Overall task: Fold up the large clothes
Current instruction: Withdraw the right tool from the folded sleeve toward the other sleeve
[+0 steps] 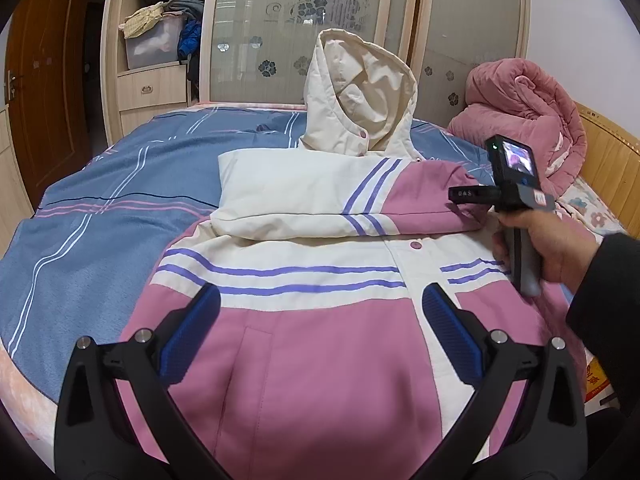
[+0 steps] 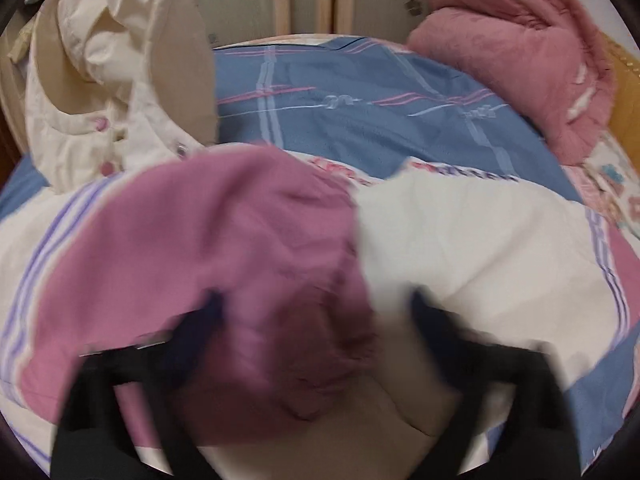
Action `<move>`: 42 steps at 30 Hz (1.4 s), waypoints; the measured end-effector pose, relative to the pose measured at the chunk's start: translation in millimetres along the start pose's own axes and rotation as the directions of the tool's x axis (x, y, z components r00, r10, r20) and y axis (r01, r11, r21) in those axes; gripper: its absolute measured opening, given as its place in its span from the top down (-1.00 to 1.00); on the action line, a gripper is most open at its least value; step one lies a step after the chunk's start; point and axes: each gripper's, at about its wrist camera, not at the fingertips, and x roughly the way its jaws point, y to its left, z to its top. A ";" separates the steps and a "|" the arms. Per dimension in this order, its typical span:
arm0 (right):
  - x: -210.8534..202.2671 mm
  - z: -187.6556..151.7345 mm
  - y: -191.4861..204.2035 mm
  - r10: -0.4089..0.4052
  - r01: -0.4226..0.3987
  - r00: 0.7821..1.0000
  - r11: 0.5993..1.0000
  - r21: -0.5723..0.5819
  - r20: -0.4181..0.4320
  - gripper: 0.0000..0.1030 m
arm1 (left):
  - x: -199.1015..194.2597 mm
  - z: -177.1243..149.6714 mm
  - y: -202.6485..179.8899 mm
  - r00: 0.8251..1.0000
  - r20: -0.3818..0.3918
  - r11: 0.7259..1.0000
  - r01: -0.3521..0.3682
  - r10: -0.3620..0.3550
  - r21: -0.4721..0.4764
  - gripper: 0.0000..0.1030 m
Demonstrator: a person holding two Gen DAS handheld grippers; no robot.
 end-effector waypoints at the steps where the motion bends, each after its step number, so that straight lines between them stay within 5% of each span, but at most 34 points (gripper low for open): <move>1: -10.0 -2.2 -6.9 0.030 -0.032 0.999 0.999 0.043 0.039 -0.97 | 0.6 -0.2 -0.4 1.000 0.000 1.000 -0.001 0.001 0.001 -0.96; 4: -56.9 -18.3 -28.3 0.132 -0.159 0.973 0.978 0.138 0.187 -0.97 | 1.6 -0.9 -1.6 1.000 -0.002 1.000 -0.004 0.004 0.000 -0.96; 8: -120.7 -56.1 -39.1 0.230 -0.264 0.931 0.960 0.089 0.283 -0.97 | 1.9 -2.2 0.1 1.000 -0.003 1.000 -0.002 0.001 -0.006 -0.96; 18: -243.8 -151.9 -67.1 0.245 -0.264 0.886 0.965 -0.006 0.394 -0.97 | -14.8 -18.0 -0.9 0.999 -0.018 0.998 0.035 -0.036 -0.049 -0.96; 25: -232.5 -173.7 -69.1 0.267 -0.282 0.908 0.960 -0.001 0.322 -0.97 | -28.9 -31.4 -10.7 1.000 0.015 0.999 -0.023 0.023 -0.024 -0.96; 42: -250.0 -178.5 -69.1 0.250 -0.242 0.891 0.968 -0.071 0.379 -0.97 | -23.2 -38.8 -20.8 1.000 -0.019 1.000 -0.026 0.026 -0.011 -0.96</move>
